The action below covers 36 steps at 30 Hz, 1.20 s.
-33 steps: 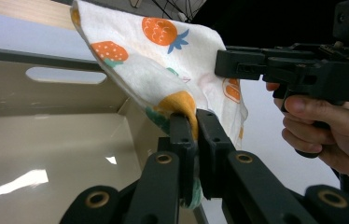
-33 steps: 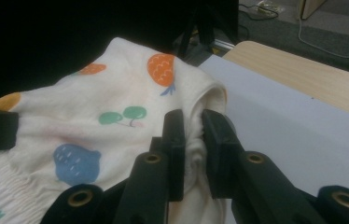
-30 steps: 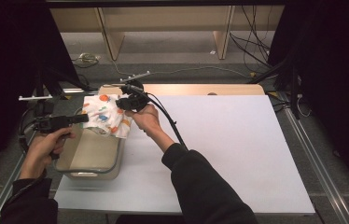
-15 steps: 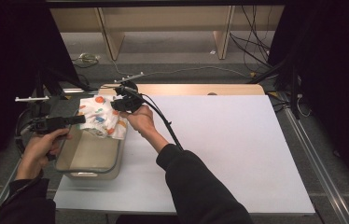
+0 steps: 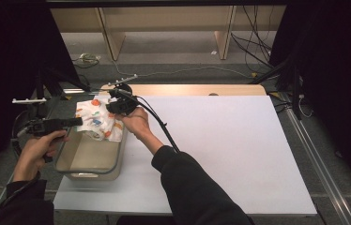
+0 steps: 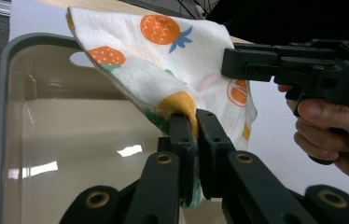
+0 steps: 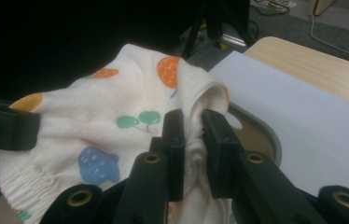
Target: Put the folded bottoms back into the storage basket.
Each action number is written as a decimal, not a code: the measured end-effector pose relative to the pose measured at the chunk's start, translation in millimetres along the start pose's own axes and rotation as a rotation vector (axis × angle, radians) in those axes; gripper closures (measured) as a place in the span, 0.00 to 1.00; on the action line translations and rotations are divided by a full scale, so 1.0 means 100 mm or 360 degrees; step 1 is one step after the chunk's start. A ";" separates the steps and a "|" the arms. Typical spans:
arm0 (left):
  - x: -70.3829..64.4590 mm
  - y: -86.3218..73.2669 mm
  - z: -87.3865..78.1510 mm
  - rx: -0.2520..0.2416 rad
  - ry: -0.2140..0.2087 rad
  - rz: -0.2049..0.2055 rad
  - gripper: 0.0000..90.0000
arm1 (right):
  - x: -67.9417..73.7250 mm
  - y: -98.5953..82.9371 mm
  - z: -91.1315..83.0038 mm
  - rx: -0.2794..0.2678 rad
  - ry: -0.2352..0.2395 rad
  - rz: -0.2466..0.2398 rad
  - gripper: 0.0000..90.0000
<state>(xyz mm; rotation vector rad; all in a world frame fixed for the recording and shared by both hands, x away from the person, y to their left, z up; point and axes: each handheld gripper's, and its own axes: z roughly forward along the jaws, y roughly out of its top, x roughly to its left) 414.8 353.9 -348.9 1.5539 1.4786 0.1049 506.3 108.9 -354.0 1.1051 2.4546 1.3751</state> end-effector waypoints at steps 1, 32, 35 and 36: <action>0.00 0.00 0.00 0.0000 0.0000 0.0000 0.95 | 0.00 0.00 0.01 0.0000 0.0002 -0.0004 0.89; 0.17 -0.06 0.06 0.0105 0.0081 -0.0031 0.95 | 0.12 -0.13 0.21 0.0067 0.0031 -0.0044 0.88; 0.18 -0.07 0.06 0.0110 0.0088 -0.0030 0.95 | 0.12 -0.14 0.22 0.0071 0.0027 -0.0046 0.88; 0.19 -0.07 0.08 0.0121 0.0095 -0.0025 0.95 | 0.12 -0.15 0.23 0.0076 0.0029 -0.0043 0.88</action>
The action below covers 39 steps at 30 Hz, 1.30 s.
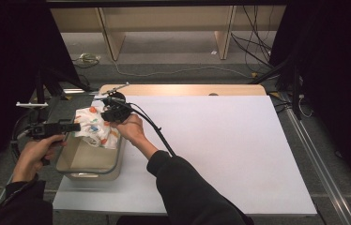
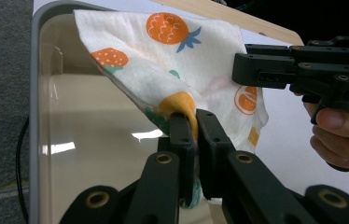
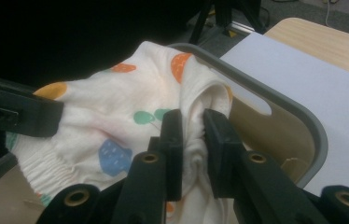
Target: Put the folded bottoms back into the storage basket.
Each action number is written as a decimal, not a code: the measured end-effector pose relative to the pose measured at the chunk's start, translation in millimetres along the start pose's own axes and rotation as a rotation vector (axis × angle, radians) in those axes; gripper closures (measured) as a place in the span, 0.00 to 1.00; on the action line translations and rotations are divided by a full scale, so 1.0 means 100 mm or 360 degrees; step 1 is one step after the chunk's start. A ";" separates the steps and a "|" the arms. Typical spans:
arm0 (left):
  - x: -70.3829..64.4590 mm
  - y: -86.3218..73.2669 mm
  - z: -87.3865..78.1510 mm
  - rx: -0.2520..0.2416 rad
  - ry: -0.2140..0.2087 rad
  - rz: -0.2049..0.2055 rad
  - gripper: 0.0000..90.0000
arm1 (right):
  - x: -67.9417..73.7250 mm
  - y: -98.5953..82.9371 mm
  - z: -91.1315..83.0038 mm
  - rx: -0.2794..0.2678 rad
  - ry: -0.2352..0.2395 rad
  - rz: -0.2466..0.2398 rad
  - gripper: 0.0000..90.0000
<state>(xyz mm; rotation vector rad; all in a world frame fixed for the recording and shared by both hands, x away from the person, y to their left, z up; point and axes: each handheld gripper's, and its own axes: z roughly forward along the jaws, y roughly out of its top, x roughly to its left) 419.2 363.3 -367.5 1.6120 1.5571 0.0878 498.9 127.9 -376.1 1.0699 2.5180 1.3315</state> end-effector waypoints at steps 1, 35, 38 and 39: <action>0.00 0.00 0.00 0.0000 0.0000 0.0000 0.95 | 0.00 0.00 0.00 0.0000 0.0000 0.0000 0.88; 0.05 0.00 0.10 0.0043 0.0130 -0.0063 0.30 | -0.05 -0.01 -0.05 0.0024 0.0013 0.0068 0.35; 0.02 0.00 0.13 0.0045 0.0131 -0.0052 0.28 | -0.06 0.00 -0.11 0.0013 0.0018 0.0055 0.34; 0.02 0.00 0.13 0.0045 0.0131 -0.0052 0.28 | -0.06 0.00 -0.11 0.0013 0.0018 0.0055 0.34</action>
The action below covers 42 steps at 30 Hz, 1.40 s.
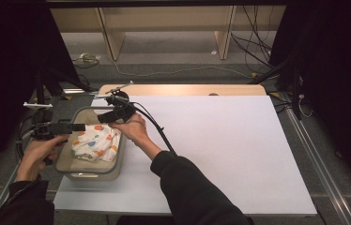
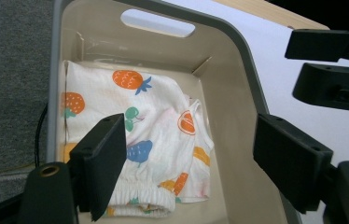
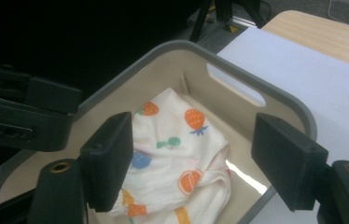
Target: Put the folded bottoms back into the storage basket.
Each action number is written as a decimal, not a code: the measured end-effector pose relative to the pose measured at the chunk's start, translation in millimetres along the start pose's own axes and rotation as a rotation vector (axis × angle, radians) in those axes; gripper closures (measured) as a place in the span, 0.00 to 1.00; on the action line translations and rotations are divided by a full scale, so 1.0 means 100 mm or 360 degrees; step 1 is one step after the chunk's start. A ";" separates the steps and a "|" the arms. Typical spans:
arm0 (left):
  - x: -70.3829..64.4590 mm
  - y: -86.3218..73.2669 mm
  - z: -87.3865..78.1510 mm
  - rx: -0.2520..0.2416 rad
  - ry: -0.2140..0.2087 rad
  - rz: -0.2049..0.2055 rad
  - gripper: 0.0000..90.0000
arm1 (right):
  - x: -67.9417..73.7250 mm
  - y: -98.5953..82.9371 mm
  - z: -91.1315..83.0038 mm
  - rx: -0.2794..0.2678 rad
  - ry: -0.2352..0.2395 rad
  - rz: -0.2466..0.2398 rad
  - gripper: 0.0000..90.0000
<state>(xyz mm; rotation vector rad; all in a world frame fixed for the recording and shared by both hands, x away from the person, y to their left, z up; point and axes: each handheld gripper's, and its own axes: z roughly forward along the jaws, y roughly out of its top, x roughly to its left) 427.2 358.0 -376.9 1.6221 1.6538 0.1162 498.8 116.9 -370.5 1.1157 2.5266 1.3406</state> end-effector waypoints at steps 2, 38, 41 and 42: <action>-0.02 0.00 0.01 0.0003 -0.0004 0.0007 0.27 | -0.02 0.00 -0.05 -0.0013 -0.0002 -0.0001 0.33; -0.71 -0.01 0.29 -0.0084 -0.0117 0.0277 0.19 | -0.54 -0.24 -0.89 -0.0208 -0.0054 -0.0008 0.30; -0.81 -0.02 0.31 -0.0106 -0.0141 0.0317 0.19 | -0.58 -0.30 -0.99 -0.0233 -0.0052 -0.0006 0.30; -0.81 -0.02 0.31 -0.0106 -0.0141 0.0317 0.19 | -0.60 -0.31 -1.01 -0.0238 -0.0052 -0.0009 0.30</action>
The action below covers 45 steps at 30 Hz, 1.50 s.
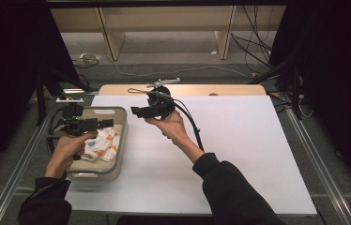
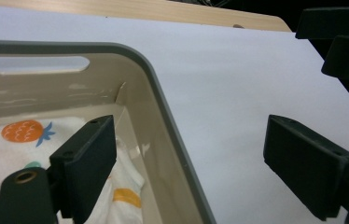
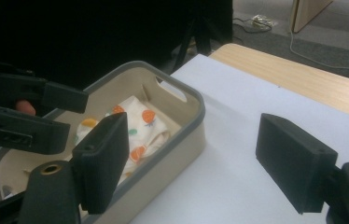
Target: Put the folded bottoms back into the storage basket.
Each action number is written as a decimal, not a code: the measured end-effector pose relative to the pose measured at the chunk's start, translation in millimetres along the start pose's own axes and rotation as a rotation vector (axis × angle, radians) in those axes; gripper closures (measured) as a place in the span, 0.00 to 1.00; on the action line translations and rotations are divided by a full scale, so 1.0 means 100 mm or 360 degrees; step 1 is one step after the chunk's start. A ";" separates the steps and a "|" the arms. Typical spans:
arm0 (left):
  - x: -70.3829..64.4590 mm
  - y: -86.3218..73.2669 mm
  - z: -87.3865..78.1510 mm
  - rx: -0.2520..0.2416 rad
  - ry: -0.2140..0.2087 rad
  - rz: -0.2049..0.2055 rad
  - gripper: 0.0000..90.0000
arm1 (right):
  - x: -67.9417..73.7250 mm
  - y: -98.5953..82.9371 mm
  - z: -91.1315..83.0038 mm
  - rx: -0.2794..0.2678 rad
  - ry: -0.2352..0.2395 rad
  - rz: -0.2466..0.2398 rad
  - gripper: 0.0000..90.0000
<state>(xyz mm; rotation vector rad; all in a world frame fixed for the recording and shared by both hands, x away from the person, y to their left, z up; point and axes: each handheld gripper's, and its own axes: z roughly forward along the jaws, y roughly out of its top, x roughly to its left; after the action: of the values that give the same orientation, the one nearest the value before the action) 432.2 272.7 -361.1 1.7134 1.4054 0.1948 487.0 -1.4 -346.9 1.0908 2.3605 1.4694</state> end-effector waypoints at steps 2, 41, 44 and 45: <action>-0.05 0.00 0.02 -0.0010 -0.0015 0.0015 0.19 | -0.02 -0.03 -0.04 0.0002 -0.0023 -0.0036 0.30; -0.73 -0.19 0.41 -0.0115 -0.0230 0.0229 0.18 | -0.48 -0.67 -0.83 -0.0173 -0.0016 0.0039 0.29; -0.76 -0.21 0.43 -0.0119 -0.0238 0.0241 0.18 | -0.49 -0.70 -0.87 -0.0188 -0.0016 0.0045 0.29; -0.77 -0.22 0.43 -0.0120 -0.0261 0.0234 0.18 | -0.50 -0.72 -0.88 -0.0195 -0.0016 0.0043 0.29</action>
<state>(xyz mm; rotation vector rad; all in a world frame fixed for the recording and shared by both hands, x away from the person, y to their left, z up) 416.5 183.5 -371.9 1.7301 1.1404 0.1820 445.2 -115.3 -373.2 1.1010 2.2247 1.5905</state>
